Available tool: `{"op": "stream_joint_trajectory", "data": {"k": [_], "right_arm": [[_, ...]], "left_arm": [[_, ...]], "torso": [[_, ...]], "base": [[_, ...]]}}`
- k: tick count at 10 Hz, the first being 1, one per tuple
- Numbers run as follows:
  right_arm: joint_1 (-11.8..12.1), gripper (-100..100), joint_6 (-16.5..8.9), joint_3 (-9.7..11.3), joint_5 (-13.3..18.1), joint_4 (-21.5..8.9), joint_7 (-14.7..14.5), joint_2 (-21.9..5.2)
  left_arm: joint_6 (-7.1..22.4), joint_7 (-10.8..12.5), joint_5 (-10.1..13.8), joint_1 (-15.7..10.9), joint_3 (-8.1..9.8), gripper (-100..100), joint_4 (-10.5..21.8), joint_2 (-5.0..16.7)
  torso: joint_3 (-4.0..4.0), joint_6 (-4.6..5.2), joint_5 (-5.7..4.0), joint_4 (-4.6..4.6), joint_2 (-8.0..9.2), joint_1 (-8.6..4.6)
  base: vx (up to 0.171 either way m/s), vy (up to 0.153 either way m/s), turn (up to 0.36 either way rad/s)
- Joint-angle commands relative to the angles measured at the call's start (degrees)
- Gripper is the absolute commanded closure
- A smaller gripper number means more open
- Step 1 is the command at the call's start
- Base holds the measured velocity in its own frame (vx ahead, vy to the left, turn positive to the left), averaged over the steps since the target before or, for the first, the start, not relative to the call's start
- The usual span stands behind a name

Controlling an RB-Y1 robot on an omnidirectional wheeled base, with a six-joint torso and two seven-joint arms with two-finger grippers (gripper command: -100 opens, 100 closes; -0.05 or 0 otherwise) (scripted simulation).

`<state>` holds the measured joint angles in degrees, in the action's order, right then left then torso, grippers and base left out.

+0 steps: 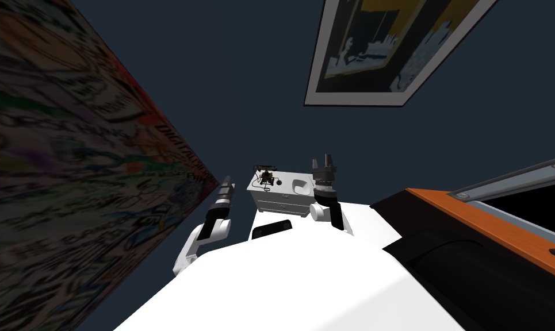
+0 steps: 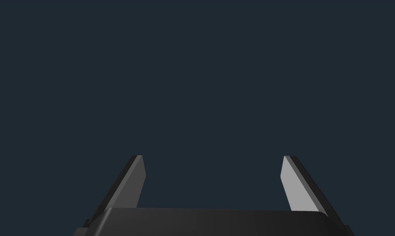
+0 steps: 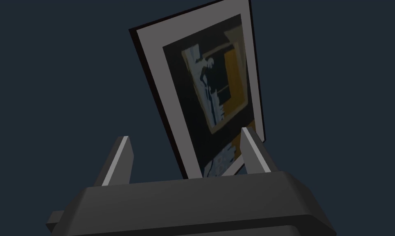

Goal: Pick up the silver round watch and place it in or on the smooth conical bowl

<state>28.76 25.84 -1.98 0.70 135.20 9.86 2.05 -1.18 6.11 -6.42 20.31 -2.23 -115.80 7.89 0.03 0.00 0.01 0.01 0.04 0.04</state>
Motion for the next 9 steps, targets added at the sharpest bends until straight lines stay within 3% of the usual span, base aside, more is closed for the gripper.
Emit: {"op": "stream_joint_trajectory", "data": {"k": [1,6,7,9], "right_arm": [[0.0,0,0.0,0.0,0.0,0.0,0.0,0.0],[0.0,0,0.0,0.0,0.0,0.0,0.0,0.0],[0.0,0,0.0,0.0,0.0,0.0,0.0,0.0],[0.0,0,0.0,0.0,0.0,0.0,0.0,0.0]], "left_arm": [[1.9,-0.1,-0.1,-0.5,-0.25,-100,1.0,-0.1],[10.2,-0.5,-0.4,-4.2,-0.96,-100,7.4,-0.2],[10.4,-0.5,-0.4,-4.2,-0.96,-100,7.9,-0.2],[14.0,-0.7,-0.3,-6.3,-0.83,-100,11.8,-0.1]], "torso": [[0.00,0.00,0.00,0.00,0.00,0.00],[0.00,0.01,-0.03,0.00,-0.01,-0.13],[0.00,0.01,-0.04,0.00,0.00,-0.19],[-0.01,0.01,-0.05,0.00,-0.02,-0.21]], "base": [[-0.010,0.006,0.009],[-0.012,-0.016,0.008],[-0.011,-0.039,0.000],[-0.013,-0.050,-0.015]]}}
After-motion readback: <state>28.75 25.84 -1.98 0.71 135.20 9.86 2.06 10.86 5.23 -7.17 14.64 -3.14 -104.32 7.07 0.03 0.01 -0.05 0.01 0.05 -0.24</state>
